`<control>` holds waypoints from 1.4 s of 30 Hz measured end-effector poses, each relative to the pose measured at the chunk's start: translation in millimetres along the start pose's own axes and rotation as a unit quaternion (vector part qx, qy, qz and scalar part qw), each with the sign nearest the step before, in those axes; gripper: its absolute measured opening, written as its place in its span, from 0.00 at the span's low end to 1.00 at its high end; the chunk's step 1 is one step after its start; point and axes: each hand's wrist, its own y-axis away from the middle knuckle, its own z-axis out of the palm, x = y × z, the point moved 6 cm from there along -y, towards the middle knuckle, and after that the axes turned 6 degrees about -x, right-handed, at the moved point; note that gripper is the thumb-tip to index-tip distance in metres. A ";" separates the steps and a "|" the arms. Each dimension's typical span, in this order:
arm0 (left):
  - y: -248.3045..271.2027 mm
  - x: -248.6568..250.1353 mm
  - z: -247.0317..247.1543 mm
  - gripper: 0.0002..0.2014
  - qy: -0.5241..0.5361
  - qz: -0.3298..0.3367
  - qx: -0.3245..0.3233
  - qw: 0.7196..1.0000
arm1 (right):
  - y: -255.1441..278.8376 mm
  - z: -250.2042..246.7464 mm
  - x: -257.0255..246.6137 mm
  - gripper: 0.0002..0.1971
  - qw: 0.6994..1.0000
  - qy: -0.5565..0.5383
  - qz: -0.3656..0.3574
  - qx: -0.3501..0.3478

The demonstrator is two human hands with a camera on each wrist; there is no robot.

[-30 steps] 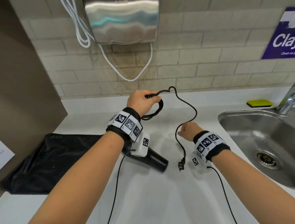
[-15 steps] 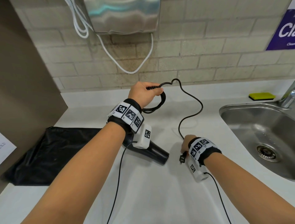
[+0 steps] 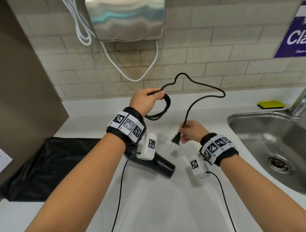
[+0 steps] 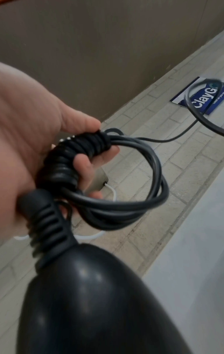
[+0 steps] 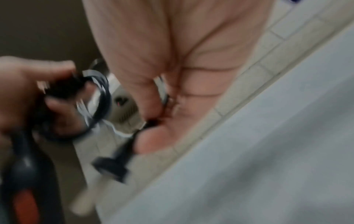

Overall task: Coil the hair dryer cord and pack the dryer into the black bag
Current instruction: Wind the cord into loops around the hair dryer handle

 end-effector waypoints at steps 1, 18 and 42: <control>-1.2 -0.7 -1.0 0.05 -0.005 0.000 -0.001 1.000 | 4.5 2.0 -15.8 0.10 0.995 -0.084 -0.057 -0.017; 5.5 11.8 2.8 0.12 0.095 0.029 -0.002 0.995 | 15.3 6.0 -106.2 0.10 0.851 0.009 -0.447 0.276; 10.8 -2.1 -35.3 0.14 0.161 0.018 0.104 0.981 | -40.3 -39.5 64.4 0.16 0.940 0.280 0.187 0.046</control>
